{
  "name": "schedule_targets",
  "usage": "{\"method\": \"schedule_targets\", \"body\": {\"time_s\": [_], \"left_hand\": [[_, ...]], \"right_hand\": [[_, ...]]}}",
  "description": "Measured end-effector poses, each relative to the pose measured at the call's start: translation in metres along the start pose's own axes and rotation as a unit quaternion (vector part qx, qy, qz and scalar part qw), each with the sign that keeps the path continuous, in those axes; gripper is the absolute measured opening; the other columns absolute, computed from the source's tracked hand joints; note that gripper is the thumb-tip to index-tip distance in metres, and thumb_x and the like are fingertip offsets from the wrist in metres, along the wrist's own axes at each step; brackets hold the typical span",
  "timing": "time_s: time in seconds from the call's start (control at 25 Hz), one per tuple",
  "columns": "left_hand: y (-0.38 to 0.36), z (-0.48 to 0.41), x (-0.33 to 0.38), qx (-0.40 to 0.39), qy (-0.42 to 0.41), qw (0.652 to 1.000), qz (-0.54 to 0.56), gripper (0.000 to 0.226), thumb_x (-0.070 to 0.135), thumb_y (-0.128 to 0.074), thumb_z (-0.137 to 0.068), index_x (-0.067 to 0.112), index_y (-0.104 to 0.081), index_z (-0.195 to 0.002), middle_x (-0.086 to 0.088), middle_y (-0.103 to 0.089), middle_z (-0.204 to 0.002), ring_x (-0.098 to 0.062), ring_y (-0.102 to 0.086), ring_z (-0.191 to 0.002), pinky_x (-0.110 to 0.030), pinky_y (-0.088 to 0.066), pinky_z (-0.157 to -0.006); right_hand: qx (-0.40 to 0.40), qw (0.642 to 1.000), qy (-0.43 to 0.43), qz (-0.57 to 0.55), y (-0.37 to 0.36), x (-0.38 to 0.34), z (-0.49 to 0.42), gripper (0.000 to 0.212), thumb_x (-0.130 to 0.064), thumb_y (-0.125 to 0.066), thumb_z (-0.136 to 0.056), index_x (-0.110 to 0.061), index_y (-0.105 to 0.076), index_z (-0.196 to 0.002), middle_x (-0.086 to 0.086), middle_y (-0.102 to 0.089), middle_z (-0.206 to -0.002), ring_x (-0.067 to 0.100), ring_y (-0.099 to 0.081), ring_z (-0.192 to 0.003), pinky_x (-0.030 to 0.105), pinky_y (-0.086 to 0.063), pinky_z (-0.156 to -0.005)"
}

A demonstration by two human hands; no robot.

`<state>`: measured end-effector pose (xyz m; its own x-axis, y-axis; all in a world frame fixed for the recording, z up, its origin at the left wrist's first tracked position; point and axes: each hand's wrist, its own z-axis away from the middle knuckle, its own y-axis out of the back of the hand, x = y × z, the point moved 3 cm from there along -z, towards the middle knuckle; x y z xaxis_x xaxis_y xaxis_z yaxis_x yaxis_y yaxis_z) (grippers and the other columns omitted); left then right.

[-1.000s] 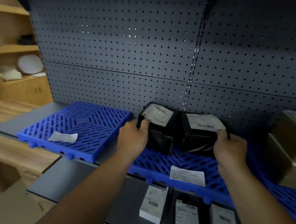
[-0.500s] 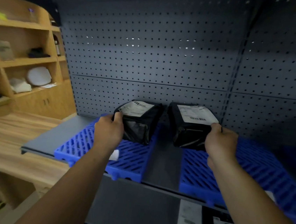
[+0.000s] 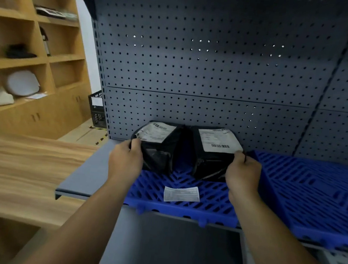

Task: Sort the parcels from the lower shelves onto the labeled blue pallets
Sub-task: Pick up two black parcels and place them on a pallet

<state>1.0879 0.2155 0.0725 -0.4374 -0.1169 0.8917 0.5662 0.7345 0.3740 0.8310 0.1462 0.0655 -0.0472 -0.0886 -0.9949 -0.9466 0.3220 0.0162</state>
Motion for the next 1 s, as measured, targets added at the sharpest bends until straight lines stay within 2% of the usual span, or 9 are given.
{"method": "schedule_targets", "body": {"time_s": [0.36, 0.56, 0.8, 1.0], "left_hand": [[-0.013, 0.004, -0.019, -0.01, -0.001, 0.999, -0.034, 0.044, 0.027, -0.041, -0.102, 0.009, -0.044, -0.063, -0.009, -0.053, -0.064, -0.025, -0.046, -0.061, -0.036, -0.029, -0.052], [-0.014, 0.007, -0.023, 0.003, -0.004, 0.999, -0.054, 0.043, 0.022, -0.038, -0.105, 0.009, -0.044, -0.065, -0.007, -0.051, -0.066, -0.019, -0.043, -0.06, -0.033, -0.027, -0.05], [-0.016, 0.011, -0.025, 0.021, 0.001, 0.997, -0.07, 0.045, 0.019, -0.037, -0.106, 0.01, -0.037, -0.062, -0.006, -0.045, -0.062, -0.015, -0.039, -0.057, -0.036, -0.024, -0.05], [-0.019, 0.009, -0.027, 0.02, 0.001, 0.997, -0.072, 0.045, 0.02, -0.036, -0.105, 0.012, -0.034, -0.06, -0.005, -0.042, -0.06, -0.028, -0.04, -0.063, -0.038, -0.024, -0.057]], "right_hand": [[0.022, 0.997, 0.001, 0.072, -0.013, 0.014, -0.005, 0.047, -0.026, -0.039, -0.106, -0.013, -0.042, -0.061, 0.003, -0.046, -0.059, 0.016, -0.042, -0.052, 0.028, -0.031, -0.051], [0.013, 0.993, 0.03, 0.118, -0.014, 0.013, -0.007, 0.047, -0.025, -0.037, -0.107, -0.014, -0.041, -0.062, 0.002, -0.047, -0.062, 0.014, -0.044, -0.054, 0.026, -0.031, -0.05], [0.004, 0.985, 0.028, 0.168, -0.011, 0.031, -0.013, 0.047, -0.029, -0.034, -0.106, -0.019, -0.039, -0.061, 0.0, -0.047, -0.063, 0.021, -0.049, -0.064, 0.039, -0.041, -0.073], [0.008, 0.977, 0.052, 0.209, -0.01, 0.036, -0.014, 0.05, -0.034, -0.032, -0.107, -0.02, -0.039, -0.06, -0.001, -0.046, -0.062, 0.025, -0.052, -0.07, 0.047, -0.047, -0.084]]}}
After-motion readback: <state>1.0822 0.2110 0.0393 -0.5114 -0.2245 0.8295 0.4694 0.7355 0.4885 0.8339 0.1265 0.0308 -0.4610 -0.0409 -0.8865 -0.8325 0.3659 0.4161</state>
